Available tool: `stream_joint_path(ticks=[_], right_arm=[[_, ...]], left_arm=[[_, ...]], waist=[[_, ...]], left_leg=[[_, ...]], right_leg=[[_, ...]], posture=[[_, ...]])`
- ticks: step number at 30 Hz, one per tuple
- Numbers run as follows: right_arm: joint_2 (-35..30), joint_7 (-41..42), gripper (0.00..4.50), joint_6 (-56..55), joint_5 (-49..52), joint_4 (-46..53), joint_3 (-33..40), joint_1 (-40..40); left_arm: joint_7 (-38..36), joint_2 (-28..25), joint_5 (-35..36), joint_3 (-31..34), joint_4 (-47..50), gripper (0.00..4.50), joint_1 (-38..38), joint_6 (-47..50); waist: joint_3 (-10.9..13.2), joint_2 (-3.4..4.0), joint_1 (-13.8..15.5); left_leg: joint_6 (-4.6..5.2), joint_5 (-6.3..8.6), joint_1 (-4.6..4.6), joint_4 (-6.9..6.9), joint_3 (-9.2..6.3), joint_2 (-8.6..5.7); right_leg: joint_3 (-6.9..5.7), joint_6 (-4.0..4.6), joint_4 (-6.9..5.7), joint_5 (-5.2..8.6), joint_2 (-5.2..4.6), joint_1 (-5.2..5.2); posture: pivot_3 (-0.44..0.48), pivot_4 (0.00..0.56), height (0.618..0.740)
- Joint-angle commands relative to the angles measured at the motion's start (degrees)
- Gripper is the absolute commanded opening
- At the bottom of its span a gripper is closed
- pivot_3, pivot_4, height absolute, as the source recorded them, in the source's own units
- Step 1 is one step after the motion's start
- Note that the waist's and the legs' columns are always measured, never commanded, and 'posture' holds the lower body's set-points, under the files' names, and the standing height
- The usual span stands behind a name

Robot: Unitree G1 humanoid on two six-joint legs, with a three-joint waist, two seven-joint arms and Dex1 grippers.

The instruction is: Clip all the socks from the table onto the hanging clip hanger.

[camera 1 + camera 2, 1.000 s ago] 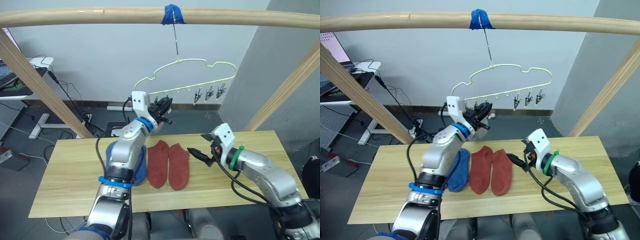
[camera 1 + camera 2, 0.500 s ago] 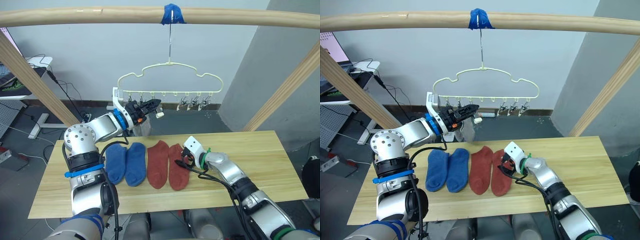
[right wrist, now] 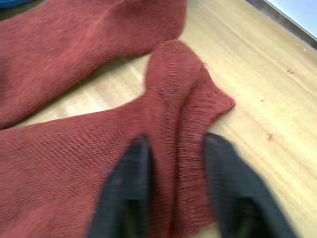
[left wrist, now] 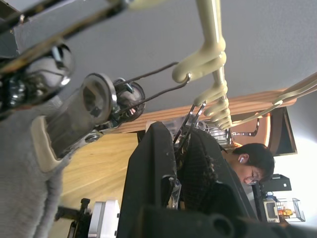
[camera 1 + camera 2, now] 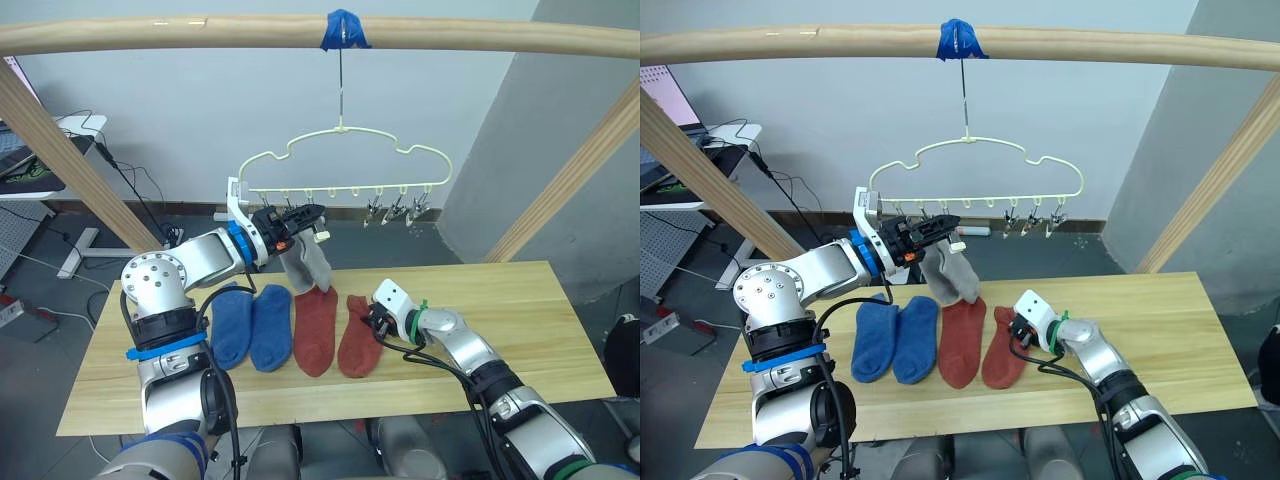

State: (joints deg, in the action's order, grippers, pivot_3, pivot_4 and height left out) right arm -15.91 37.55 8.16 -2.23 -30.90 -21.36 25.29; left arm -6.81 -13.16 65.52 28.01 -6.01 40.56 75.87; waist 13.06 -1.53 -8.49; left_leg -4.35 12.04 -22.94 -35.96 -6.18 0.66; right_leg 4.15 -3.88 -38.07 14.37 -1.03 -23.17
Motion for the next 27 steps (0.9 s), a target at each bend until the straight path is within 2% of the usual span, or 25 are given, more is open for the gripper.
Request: stream_joint_path(ticks=[1, 7, 12, 14, 21, 27], right_arm=[[-0.9, 1.6, 0.05, 0.4, 0.4, 5.1, 1.3, -1.9], [-1.8, 2.9, 0.01, 2.1, 1.6, 13.6, 2.8, -4.5], [-5.2, 4.2, 0.01, 11.2, 4.8, 40.7, 4.8, -8.3], [-5.5, 3.4, 0.01, 15.9, 6.0, 46.8, 6.0, -8.4], [-5.2, -0.5, 0.01, 26.0, 5.5, 56.9, 6.0, -6.4], [-5.1, -2.4, 0.01, 29.6, 5.3, 59.4, 4.6, -4.4]], left_arm=[[0.1, 0.1, 1.1, -0.5, 1.6, 0.22, -0.2, -0.6], [1.6, 1.3, 2.7, 0.4, 0.3, 0.22, 0.0, -0.3], [4.1, 0.8, 4.5, 0.8, -2.4, 0.22, 0.0, 1.7], [4.1, 0.5, 4.6, 0.6, -2.8, 0.22, 0.1, 1.6], [3.6, -0.3, 4.3, -0.3, -3.4, 0.22, -0.3, 0.8], [3.0, -0.6, 4.3, -1.0, -3.6, 0.22, -0.4, 0.4]], waist=[[0.0, 0.00, 0.2], [0.0, 0.00, 0.4], [0.0, 0.00, 0.3], [0.0, 0.00, 0.3], [0.0, 0.00, 0.4], [0.0, 0.00, 0.4]], left_leg=[[0.00, 0.00, 0.00, 0.00, 0.00, 0.00], [0.00, 0.00, -0.01, -0.01, 0.02, 0.00], [0.00, 0.01, -0.05, 0.01, 0.02, 0.00], [0.00, 0.01, -0.03, 0.01, 0.02, 0.01], [0.00, 0.01, -0.02, 0.00, 0.03, 0.01], [0.00, 0.01, -0.03, 0.04, 0.03, 0.02]], right_leg=[[0.01, 0.00, 0.00, 0.00, 0.00, 0.00], [0.02, -0.01, 0.01, 0.00, 0.00, -0.01], [0.02, -0.02, 0.03, 0.01, 0.00, -0.05], [0.02, -0.02, 0.04, 0.02, 0.01, -0.04], [0.03, -0.01, 0.05, 0.01, 0.03, -0.02], [0.02, 0.00, 0.08, 0.02, 0.03, -0.05]], posture=[[-0.138, 0.184, 0.740], [-0.138, 0.184, 0.740], [-0.163, 0.196, 0.740], [-0.165, 0.197, 0.740], [-0.180, 0.200, 0.740], [-0.182, 0.202, 0.740]])
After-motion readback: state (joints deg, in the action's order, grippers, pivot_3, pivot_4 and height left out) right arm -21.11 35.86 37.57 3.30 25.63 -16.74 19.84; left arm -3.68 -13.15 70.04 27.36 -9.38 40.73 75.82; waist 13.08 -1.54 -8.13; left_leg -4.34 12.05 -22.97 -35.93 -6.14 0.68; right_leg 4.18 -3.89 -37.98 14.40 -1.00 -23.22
